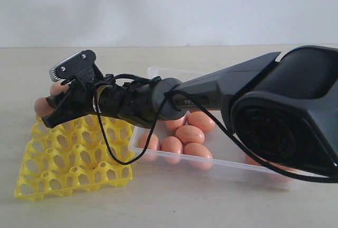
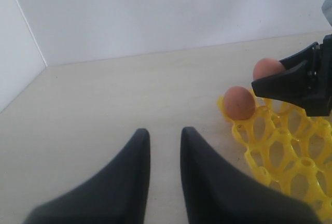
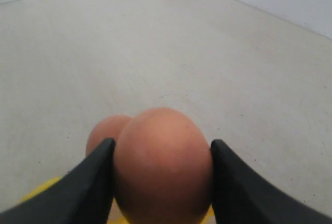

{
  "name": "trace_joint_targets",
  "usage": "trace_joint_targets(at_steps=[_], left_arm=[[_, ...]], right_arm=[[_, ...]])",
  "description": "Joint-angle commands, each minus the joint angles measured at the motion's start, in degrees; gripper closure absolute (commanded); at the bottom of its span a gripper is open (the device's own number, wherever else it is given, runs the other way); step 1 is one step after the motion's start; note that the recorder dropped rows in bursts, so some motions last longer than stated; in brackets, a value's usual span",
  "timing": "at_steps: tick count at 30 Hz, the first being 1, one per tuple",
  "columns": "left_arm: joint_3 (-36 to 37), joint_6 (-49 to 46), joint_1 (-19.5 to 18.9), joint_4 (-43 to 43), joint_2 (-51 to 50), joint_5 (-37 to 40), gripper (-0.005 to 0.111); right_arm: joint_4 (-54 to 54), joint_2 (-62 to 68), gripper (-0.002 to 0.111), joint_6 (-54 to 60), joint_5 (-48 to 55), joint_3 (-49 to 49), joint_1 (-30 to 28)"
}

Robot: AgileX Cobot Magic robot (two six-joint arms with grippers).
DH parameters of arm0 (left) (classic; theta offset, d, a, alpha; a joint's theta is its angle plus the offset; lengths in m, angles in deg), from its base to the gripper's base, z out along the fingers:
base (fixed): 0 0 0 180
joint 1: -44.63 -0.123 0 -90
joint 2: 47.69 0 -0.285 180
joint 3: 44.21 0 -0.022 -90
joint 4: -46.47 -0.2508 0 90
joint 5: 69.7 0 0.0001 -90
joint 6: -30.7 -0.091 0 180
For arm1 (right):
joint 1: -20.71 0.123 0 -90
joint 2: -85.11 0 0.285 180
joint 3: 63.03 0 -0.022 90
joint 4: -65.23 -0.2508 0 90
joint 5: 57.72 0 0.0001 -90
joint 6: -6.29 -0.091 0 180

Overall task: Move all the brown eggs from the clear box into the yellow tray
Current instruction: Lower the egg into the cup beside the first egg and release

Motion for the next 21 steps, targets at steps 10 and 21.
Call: trace_joint_targets(at_steps=[10, 21], left_arm=[[0.22, 0.12, -0.13, 0.11, 0.11, -0.12, 0.085], [0.22, 0.12, -0.13, 0.11, 0.11, -0.12, 0.085]], right_arm=[[0.07, -0.11, 0.104, 1.06, -3.07, 0.30, -0.82], [0.07, 1.07, 0.086, -0.23, -3.72, 0.30, -0.83]])
